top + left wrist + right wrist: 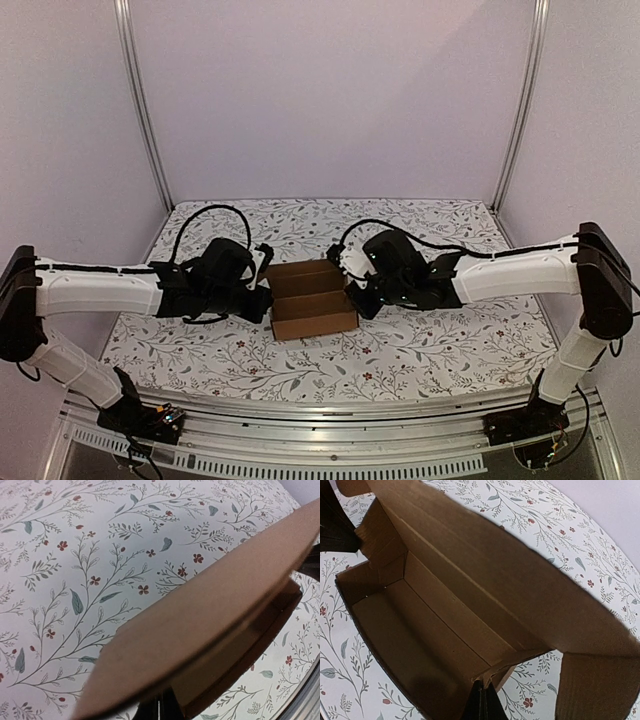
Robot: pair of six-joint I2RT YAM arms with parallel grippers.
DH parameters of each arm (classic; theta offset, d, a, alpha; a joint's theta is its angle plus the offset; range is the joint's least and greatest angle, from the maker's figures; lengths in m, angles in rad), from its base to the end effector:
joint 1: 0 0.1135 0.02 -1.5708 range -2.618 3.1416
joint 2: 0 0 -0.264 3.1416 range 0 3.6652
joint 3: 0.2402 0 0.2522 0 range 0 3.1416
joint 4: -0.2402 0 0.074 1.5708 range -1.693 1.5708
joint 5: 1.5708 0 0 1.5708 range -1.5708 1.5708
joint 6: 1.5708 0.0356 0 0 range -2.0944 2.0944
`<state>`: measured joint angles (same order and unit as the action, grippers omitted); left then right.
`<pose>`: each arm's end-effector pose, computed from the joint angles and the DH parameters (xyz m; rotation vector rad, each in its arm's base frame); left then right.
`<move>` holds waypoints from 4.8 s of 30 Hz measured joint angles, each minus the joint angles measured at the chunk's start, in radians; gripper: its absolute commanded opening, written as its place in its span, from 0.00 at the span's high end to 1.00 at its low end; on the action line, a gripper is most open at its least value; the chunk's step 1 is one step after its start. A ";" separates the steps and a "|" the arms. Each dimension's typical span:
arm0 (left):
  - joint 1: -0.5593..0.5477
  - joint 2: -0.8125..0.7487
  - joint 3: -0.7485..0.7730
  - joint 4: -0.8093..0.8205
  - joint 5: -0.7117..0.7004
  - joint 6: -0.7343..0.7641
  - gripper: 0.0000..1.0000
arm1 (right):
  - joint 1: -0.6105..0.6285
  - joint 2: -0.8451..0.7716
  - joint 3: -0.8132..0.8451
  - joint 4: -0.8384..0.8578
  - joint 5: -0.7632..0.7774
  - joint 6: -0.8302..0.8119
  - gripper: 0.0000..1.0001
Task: Fold the paper box
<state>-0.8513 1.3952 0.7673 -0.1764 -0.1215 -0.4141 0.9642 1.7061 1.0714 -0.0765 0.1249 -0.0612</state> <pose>0.1899 -0.2102 0.1993 0.4662 2.3716 -0.4575 0.2153 0.3025 0.2068 -1.0690 2.0333 0.3300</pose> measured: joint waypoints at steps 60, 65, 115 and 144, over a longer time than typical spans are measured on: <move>-0.339 0.086 0.019 -0.121 -0.517 -0.107 1.00 | 0.166 -0.426 -0.058 -0.093 0.212 0.244 0.64; -0.378 0.104 0.019 -0.123 -0.566 -0.129 1.00 | 0.166 -0.291 0.097 -0.097 0.232 0.242 0.72; -0.666 0.217 0.087 -0.354 -0.743 -0.387 0.32 | 0.157 0.167 0.121 0.002 0.165 0.492 1.00; -0.269 -0.414 -0.054 -0.192 -0.172 -0.149 0.49 | 0.168 0.181 0.097 0.056 0.214 0.485 1.00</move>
<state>-1.1198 0.9817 0.7132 -0.3687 -0.2939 -0.5629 1.1324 1.8874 1.1679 -0.0204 0.3386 0.4236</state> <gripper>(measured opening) 0.536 0.005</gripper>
